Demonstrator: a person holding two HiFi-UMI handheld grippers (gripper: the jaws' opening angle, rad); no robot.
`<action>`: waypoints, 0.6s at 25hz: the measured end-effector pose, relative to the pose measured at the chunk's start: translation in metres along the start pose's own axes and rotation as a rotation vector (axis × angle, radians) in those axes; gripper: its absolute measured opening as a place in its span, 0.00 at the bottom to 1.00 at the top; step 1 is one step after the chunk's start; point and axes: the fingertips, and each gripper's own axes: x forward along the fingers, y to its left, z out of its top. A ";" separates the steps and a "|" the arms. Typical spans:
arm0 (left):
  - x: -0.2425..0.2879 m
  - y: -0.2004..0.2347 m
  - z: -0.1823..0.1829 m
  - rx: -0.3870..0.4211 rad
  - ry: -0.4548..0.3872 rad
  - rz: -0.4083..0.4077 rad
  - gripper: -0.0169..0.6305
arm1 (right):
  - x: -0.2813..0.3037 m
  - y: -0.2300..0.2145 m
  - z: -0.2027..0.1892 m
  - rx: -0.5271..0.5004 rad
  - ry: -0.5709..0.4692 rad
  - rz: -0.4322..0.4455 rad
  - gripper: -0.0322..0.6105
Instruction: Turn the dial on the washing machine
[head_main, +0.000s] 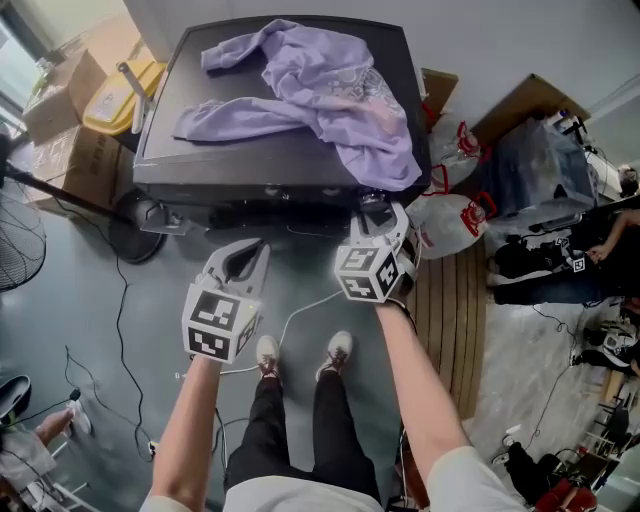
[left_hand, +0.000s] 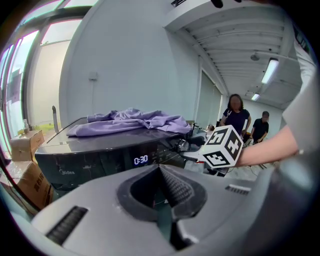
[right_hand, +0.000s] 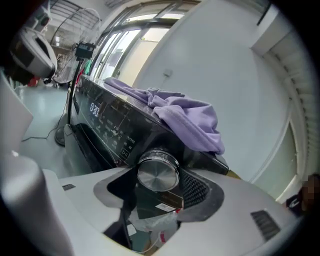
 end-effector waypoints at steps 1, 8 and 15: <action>0.000 0.000 -0.001 -0.001 0.001 0.000 0.05 | 0.000 0.001 0.000 -0.034 -0.002 -0.013 0.49; -0.001 0.001 -0.003 -0.007 0.001 0.006 0.05 | -0.002 0.004 0.002 -0.295 -0.008 -0.090 0.49; -0.005 0.000 -0.005 -0.007 0.001 0.009 0.05 | -0.010 0.009 0.007 -0.144 -0.092 0.025 0.50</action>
